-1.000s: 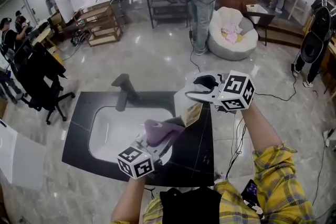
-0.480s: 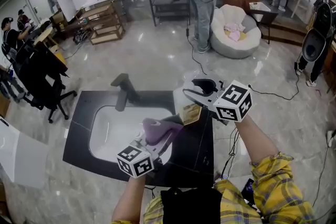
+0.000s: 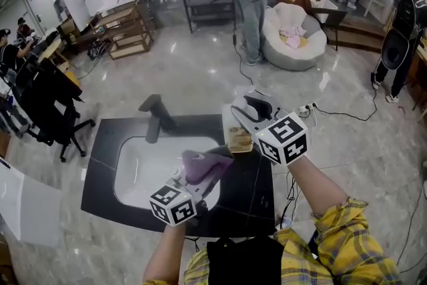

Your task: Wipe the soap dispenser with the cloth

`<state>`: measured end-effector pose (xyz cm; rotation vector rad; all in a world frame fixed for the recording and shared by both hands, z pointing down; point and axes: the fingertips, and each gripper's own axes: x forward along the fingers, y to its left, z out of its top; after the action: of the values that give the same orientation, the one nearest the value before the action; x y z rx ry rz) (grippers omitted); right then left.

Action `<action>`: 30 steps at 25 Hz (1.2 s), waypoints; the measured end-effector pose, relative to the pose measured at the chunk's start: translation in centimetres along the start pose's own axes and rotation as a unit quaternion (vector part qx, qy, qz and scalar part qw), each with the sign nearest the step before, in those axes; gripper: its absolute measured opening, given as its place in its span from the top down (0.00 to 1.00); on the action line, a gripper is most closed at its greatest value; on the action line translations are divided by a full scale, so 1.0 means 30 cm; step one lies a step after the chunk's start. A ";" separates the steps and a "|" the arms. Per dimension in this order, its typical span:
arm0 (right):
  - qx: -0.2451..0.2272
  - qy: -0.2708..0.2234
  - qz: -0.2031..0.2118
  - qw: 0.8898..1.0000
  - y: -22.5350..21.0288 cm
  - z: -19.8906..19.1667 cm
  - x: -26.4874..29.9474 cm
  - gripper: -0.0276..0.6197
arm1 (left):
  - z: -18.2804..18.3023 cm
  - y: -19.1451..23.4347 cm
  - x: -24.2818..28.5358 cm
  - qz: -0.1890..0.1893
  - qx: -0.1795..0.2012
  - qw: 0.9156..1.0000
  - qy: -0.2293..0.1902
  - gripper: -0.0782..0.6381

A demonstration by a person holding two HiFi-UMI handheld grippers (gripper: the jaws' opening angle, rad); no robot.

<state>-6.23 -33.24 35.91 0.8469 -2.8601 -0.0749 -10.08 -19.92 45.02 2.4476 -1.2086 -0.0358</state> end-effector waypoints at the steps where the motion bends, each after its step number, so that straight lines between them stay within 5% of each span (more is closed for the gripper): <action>1: -0.001 0.000 -0.007 1.000 -0.003 0.000 0.002 0.73 | 0.001 0.002 -0.002 -0.001 0.000 1.000 0.000 0.81; 18: 0.000 0.002 -0.013 1.000 0.010 -0.004 0.006 0.73 | -0.005 0.020 -0.017 -0.023 -0.006 1.000 0.005 0.81; 20: -0.003 0.003 0.001 1.000 0.026 0.001 -0.006 0.66 | 0.000 0.022 -0.019 -0.023 -0.007 1.000 0.003 0.81; 30: 0.058 -0.011 -0.035 0.998 -0.009 -0.043 -0.202 0.64 | 0.045 0.006 -0.033 -0.019 -0.004 1.000 -0.015 0.81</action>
<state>-0.87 -30.17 36.32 0.9744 -2.8781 0.0735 -11.08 -19.73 43.70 2.4708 -1.1736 -0.0892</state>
